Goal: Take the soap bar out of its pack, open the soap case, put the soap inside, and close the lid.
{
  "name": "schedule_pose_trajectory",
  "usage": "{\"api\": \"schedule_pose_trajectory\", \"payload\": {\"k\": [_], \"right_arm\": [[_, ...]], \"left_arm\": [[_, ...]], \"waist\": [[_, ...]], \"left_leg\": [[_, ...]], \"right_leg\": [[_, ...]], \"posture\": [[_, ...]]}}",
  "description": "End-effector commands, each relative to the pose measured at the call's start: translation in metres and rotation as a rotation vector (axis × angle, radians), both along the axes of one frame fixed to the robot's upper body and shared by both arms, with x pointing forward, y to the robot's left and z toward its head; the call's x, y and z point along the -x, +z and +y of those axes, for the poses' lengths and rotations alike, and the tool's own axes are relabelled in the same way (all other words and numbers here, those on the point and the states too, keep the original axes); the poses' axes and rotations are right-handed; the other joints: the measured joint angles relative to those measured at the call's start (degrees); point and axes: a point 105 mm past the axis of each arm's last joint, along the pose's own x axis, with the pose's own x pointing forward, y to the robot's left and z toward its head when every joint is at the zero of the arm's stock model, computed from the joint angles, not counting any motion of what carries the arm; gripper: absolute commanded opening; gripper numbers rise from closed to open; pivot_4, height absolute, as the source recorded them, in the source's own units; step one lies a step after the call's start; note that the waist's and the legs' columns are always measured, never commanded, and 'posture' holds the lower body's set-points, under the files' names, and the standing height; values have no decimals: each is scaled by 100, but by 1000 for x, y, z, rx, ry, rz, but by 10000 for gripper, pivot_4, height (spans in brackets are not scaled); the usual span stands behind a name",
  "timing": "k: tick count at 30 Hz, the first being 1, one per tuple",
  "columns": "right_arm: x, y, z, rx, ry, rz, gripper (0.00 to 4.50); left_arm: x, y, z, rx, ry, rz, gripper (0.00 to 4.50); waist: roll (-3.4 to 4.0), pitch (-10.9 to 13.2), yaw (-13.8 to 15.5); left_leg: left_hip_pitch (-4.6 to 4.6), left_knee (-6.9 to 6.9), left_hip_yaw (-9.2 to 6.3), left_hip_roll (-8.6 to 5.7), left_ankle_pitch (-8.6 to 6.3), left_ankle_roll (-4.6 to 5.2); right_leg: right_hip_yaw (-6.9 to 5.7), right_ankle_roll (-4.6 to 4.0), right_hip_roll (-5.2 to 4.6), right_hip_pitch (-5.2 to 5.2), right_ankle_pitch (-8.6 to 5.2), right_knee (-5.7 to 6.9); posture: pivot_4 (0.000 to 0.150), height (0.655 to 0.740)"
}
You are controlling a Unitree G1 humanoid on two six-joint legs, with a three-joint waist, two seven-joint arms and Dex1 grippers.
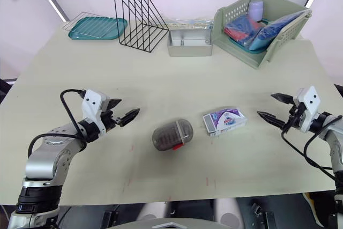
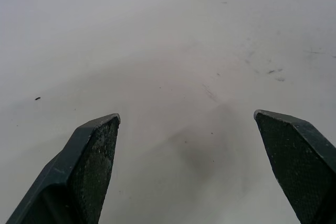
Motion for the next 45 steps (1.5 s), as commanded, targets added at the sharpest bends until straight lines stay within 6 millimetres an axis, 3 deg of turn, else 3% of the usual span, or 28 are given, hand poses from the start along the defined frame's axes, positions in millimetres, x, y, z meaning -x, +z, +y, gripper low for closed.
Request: {"api": "schedule_pose_trajectory", "payload": {"k": [1, 14, 20, 24, 29, 32, 38, 45], "right_arm": [[0, 10, -5, 8, -12, -52, 45000], [-2, 8, -8, -44, -58, -8, 45000], [-5, 18, 3, 43, 59, -58, 45000], [-3, 27, 24, 173, 297, -44, 45000], [-11, 36, 44, 264, 531, 0, 45000], [-19, 33, 55, 302, 615, 21, 45000], [-23, 9, 68, 437, 740, 8, 45000], [-28, -3, 83, 467, 811, 0, 45000]], "left_arm": [[-3, 11, 1, -13, 2, -53, 43566], [-6, 18, -4, -23, -23, -101, 43566], [-6, 21, -13, 30, -84, -99, 43566], [-3, 30, -30, 55, -267, -103, 43566], [27, 37, -50, 47, -646, -57, 43566], [42, 29, -53, -16, -803, -8, 43566], [56, 18, -63, -46, -910, -10, 43566], [58, 16, -66, -74, -930, -40, 43566]], "waist": [[0, 0, 1], [0, 0, 1], [0, 0, -11], [1, 0, -22], [-1, 2, -103], [-2, 3, -144], [-1, 4, -141], [0, 4, -154]], "left_leg": [[0, 0, 0, 0, 0, 0], [0, 0, 1, 0, 0, 0], [0, 2, 3, 0, 0, 0], [1, 2, 5, 0, 0, 0], [0, 0, 8, 3, 1, -1], [0, -1, 8, 3, 1, -1], [0, 0, 8, 6, 0, -1], [2, 1, 7, 7, 0, 0]], "right_leg": [[0, 0, 0, 0, 0, 0], [2, 0, 0, 0, 0, 0], [2, 0, 1, 0, 0, 0], [1, 0, 3, -1, 0, 1], [1, 0, 3, -1, 0, -6], [1, -1, 1, 0, 0, -8], [2, -1, 0, -1, 0, -8], [2, -1, 2, -2, 0, -3]], "posture": [[1500, 7400], [1500, 7400], [1500, 7400], [1500, 7400], [1500, 7400], [1500, 7400], [1500, 7400], [1500, 7400]]}}
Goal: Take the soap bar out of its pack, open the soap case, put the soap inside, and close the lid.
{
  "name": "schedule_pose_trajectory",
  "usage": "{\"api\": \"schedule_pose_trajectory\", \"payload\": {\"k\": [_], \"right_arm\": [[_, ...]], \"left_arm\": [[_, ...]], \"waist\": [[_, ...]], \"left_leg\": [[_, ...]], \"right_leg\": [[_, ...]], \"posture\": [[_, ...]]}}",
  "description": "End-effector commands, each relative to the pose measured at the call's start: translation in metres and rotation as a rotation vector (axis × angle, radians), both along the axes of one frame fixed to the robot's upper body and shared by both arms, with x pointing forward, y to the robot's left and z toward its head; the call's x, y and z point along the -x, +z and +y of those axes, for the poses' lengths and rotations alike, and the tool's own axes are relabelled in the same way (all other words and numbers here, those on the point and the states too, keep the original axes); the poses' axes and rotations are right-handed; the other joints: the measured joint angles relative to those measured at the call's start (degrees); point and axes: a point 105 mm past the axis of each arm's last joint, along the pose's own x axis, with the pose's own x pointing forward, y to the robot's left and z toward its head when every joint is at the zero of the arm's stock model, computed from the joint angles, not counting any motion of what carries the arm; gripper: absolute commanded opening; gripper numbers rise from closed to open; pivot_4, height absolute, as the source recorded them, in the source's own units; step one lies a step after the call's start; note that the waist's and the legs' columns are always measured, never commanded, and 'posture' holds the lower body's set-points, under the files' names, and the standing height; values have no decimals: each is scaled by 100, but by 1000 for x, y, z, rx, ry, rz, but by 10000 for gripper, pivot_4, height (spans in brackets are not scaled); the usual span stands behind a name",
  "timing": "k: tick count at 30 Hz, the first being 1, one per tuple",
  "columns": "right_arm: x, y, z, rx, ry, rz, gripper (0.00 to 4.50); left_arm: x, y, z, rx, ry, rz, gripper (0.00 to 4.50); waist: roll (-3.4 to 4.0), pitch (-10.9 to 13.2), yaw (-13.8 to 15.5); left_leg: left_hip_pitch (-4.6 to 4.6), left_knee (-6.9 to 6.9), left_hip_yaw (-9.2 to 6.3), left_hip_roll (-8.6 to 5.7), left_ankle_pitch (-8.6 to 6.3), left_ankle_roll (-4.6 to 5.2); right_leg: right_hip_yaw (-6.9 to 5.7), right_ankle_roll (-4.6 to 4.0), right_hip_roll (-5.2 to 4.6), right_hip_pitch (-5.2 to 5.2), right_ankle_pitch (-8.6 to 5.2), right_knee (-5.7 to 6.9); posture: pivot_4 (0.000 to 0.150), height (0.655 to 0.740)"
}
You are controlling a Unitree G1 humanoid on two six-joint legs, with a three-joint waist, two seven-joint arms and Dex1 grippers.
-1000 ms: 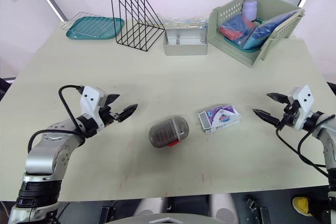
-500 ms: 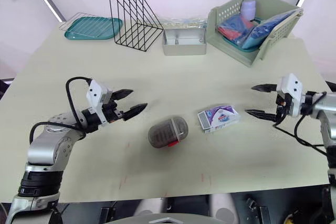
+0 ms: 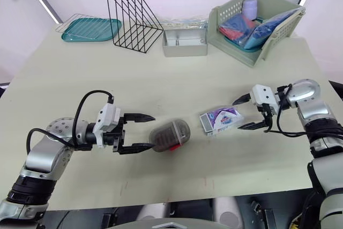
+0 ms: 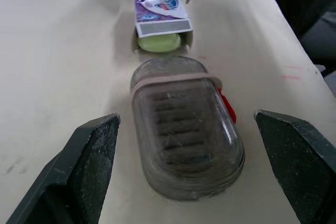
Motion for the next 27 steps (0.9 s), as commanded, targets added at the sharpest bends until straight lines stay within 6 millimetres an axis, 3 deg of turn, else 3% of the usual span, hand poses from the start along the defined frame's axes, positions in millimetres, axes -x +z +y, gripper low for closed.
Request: {"api": "schedule_pose_trajectory", "payload": {"k": [1, 11, 14, 17, 20, 21, 27], "right_arm": [[-4, 8, 6, -10, 38, -49, 45000], [-7, 3, 10, -2, 59, -52, 45000], [-9, 5, 11, -22, 45, -48, 37100], [-10, 5, 9, -44, 20, -38, 24370], [-10, 6, 7, -56, 9, -40, 8487], [-10, 7, 6, -63, 0, -40, 5893], [-4, 13, -2, -91, -24, -51, 5893]], "left_arm": [[1, 7, 0, -14, -11, -60, 43566], [4, 0, 1, -31, 13, -64, 43566], [5, -3, 2, -33, 21, -58, 45000], [5, -4, 3, -35, 31, -57, 45000], [4, -4, 3, -29, 39, -57, 45000], [4, -4, 3, -28, 39, -57, 45000], [0, -7, 2, -26, 45, -63, 45000]], "waist": [[0, 0, 1], [1, 0, 5], [1, 0, 2], [1, 0, 2], [1, 0, 0], [1, 0, 0], [1, 0, 9]], "left_leg": [[0, 0, 0, 0, 0, 0], [0, 0, -1, -1, 0, 0], [0, 0, -1, -1, 0, 0], [0, 0, -2, -2, 0, 0], [1, 0, -2, -1, 0, 0], [1, 0, -2, -2, 0, 0], [1, 0, -1, -3, 0, 1]], "right_leg": [[0, 0, 0, 0, 0, -1], [0, 0, -1, 0, 0, 0], [0, 0, 0, 0, 0, 0], [0, 0, 0, 0, 0, 0], [0, -1, 1, 0, 0, 1], [0, -1, 1, 0, 0, 1], [1, -1, 0, 0, 1, 2]], "posture": [[1500, 7400], [1500, 7400], [1500, 7400], [1500, 7400], [1500, 7400], [1500, 7400], [1500, 7400]]}}
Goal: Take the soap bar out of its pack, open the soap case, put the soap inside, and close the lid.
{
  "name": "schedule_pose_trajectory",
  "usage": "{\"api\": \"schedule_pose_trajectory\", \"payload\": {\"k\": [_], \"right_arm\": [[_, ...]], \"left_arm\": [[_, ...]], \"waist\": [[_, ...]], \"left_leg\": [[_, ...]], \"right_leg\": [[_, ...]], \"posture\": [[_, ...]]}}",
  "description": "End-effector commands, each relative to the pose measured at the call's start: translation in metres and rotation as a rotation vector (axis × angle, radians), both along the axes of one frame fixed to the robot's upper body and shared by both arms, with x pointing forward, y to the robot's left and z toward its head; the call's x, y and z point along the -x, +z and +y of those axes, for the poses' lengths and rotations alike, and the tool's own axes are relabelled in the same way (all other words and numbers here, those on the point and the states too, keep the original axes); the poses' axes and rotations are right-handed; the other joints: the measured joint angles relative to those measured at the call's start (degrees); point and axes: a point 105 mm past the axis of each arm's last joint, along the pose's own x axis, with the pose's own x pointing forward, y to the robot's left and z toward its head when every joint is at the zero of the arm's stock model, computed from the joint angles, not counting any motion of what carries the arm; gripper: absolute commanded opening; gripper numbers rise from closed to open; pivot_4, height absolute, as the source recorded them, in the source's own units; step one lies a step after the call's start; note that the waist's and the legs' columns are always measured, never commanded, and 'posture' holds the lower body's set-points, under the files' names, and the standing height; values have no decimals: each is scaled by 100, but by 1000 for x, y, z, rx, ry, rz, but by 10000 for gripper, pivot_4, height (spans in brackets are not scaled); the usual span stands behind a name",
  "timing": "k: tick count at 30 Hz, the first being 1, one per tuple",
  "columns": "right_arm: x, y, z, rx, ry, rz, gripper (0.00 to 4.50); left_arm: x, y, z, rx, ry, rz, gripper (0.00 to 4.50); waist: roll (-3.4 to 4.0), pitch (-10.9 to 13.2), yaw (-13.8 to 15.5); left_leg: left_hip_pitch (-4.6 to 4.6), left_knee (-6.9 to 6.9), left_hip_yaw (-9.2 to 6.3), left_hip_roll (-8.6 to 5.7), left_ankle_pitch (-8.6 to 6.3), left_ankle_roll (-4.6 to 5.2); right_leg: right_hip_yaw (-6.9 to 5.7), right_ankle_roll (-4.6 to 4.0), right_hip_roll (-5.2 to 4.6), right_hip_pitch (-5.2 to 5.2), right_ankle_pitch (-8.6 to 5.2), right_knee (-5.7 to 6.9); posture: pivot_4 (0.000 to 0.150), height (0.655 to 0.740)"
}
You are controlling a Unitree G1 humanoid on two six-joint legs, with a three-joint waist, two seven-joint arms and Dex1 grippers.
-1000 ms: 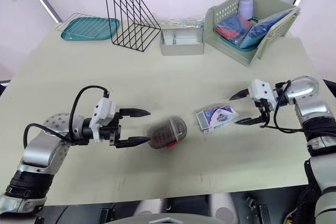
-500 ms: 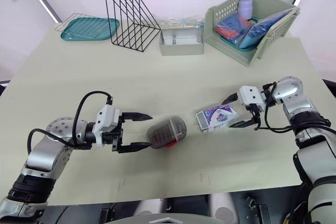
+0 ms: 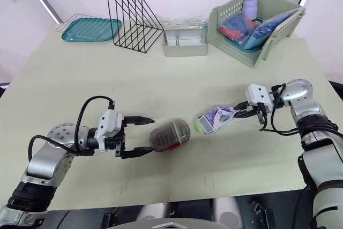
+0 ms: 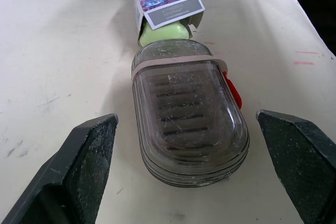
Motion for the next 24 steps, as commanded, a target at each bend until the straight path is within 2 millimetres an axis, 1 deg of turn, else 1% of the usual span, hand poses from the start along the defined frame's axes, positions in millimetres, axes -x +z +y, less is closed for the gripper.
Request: {"api": "schedule_pose_trajectory", "payload": {"k": [1, 4, 9, 13, 16, 21, 22, 24], "right_arm": [[2, 16, -7, -35, -16, -43, 5893], [9, 23, -14, -32, -36, -56, 5893], [31, 33, -21, -32, -59, -67, 5893], [45, 30, -29, -15, -99, -51, 5893], [49, 30, -33, -11, -148, -54, 5893], [47, 24, -32, -22, -202, -41, 5893], [46, 23, -31, -31, -219, -30, 984], [45, 20, -31, -37, -239, -22, 473]], "left_arm": [[-2, 4, -1, 1, -4, -36, 45000], [-2, 3, 0, 0, -2, -37, 45000], [-4, 2, 2, 1, 9, -39, 45000], [-6, -1, 3, -1, 13, -37, 45000], [-8, -2, 2, -1, 9, -37, 45000], [-12, -2, -1, 2, 3, -39, 45000], [-12, -2, -2, 2, 2, -39, 45000], [-12, -2, -2, 1, 0, -39, 45000]], "waist": [[0, 0, 9], [0, 0, 14], [1, 0, 26], [1, 0, 25], [1, 0, 20], [1, 0, 17], [0, 0, 16], [0, 0, 16]], "left_leg": [[0, 0, -1, 0, 0, 0], [0, 0, -1, -1, 0, 0], [-1, 0, -2, 2, -1, 1], [-2, 0, -2, 3, -1, 2], [-1, 1, 0, 2, -1, 2], [-1, 2, 1, 1, -1, 2], [-1, 2, 1, 1, -1, 2], [-1, 2, 2, 2, -1, 2]], "right_leg": [[0, 0, 0, 0, 0, 0], [0, 0, 0, 0, 0, 0], [-1, 0, -3, 0, 0, 0], [-1, 0, -2, 1, 0, 1], [0, 0, -2, 0, 0, 1], [-1, 1, 0, 1, 0, 2], [-1, 1, 0, 1, 0, 2], [0, 0, 0, 1, 0, 2]], "posture": [[1500, 7400], [1500, 7400], [1500, 7400], [1500, 7400], [1500, 7400], [1500, 7400], [1500, 7400], [1500, 7400]]}}
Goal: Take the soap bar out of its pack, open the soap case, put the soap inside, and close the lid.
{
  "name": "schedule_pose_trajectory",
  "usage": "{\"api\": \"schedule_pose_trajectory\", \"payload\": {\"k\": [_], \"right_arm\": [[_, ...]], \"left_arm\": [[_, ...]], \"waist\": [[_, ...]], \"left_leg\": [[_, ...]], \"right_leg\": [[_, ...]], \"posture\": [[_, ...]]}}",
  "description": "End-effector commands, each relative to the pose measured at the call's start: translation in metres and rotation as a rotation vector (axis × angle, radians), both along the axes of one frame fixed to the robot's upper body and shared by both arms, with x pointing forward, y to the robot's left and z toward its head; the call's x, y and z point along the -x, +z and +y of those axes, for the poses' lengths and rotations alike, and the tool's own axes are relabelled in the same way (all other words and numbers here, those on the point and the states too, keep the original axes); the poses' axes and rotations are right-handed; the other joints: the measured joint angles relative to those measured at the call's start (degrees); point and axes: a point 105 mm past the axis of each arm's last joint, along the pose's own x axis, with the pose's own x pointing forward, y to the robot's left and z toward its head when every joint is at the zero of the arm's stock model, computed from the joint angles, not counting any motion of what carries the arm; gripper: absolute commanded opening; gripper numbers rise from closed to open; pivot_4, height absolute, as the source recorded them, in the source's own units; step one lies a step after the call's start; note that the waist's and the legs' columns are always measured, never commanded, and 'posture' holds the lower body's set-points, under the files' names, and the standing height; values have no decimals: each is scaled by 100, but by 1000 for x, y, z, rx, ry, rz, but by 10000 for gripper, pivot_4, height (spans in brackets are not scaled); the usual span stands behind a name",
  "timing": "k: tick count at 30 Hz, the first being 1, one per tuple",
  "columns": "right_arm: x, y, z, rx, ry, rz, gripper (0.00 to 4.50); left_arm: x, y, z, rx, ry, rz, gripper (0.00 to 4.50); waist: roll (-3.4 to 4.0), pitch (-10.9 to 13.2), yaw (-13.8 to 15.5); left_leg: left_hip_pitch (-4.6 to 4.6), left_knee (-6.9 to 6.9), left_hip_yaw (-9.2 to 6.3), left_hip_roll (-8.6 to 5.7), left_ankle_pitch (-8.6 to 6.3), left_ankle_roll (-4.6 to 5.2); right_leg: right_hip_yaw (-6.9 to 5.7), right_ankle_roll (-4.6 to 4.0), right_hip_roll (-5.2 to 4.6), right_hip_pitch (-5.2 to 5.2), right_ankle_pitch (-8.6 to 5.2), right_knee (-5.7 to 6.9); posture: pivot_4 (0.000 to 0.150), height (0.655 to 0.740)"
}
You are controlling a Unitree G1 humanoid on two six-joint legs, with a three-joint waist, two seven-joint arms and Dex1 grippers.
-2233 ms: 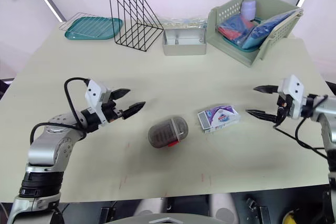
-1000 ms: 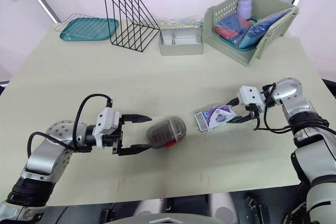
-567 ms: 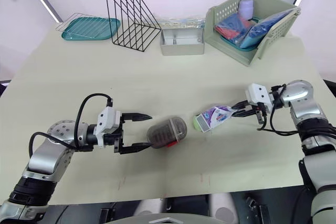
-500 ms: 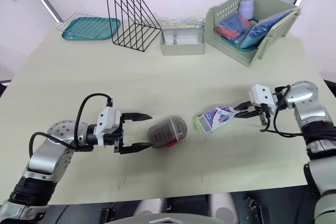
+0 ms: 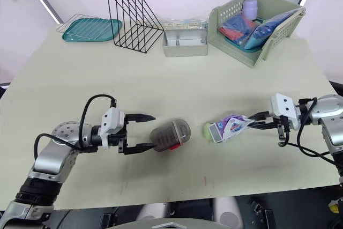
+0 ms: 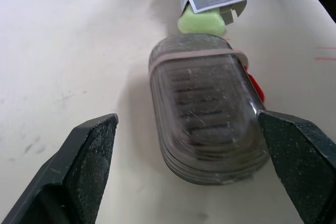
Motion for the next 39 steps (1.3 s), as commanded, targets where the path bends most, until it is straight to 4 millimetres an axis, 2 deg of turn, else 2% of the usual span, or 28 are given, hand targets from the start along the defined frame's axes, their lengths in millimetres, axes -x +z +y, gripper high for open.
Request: {"api": "schedule_pose_trajectory", "payload": {"k": [1, 8, 17, 24, 26, 34, 38, 39], "right_arm": [[-3, 3, 0, -15, -40, -25, 473], [-4, 0, -1, -13, -50, -32, 473], [-3, 30, -1, -13, -117, -100, 473], [2, 37, 4, 2, -155, -108, 473], [3, 36, -2, 21, -163, -112, 473], [8, 34, -49, 65, -232, -95, 473], [8, 34, -68, 18, -287, -84, 473], [5, 36, -75, -35, -347, -91, 473]], "left_arm": [[1, 3, -2, -6, -17, -24, 45000], [4, 3, 0, -10, -13, -23, 45000], [5, 4, 2, -9, -5, -17, 45000], [4, 5, 0, -9, -14, -17, 45000], [4, 5, -1, -10, -16, -17, 45000], [4, 6, -2, -3, -30, -21, 45000], [9, 8, -5, 22, -56, -4, 45000], [11, 10, -6, 34, -64, 2, 45000]], "waist": [[0, 0, 2], [0, 0, -2], [0, 0, 12], [0, 0, 17], [0, 0, 16], [0, 0, 31], [0, 0, 15], [0, 0, 14]], "left_leg": [[0, 0, 0, 0, 0, 0], [0, 0, 0, 0, 0, 0], [0, 0, -1, 0, 0, 0], [-2, 1, -2, 0, 0, 0], [-2, 1, -2, 0, 0, 0], [-3, 2, 0, 0, -1, 2], [-2, 2, 4, 0, -1, 3], [-2, 2, 4, 0, -1, 3]], "right_leg": [[0, 0, 0, 0, 0, 0], [0, 0, 0, 0, 0, 0], [-1, 0, 0, 0, 0, 0], [-2, 0, 0, 0, 0, 0], [-2, 0, 0, 0, 0, 0], [-2, 1, -1, 1, 0, -2], [0, 0, 0, 1, 0, -1], [0, 0, 0, 1, 0, -1]], "posture": [[1500, 7400], [1500, 7400], [1500, 7400], [1500, 7400], [1500, 7400], [1500, 7400], [1500, 7400], [1500, 7400]]}}
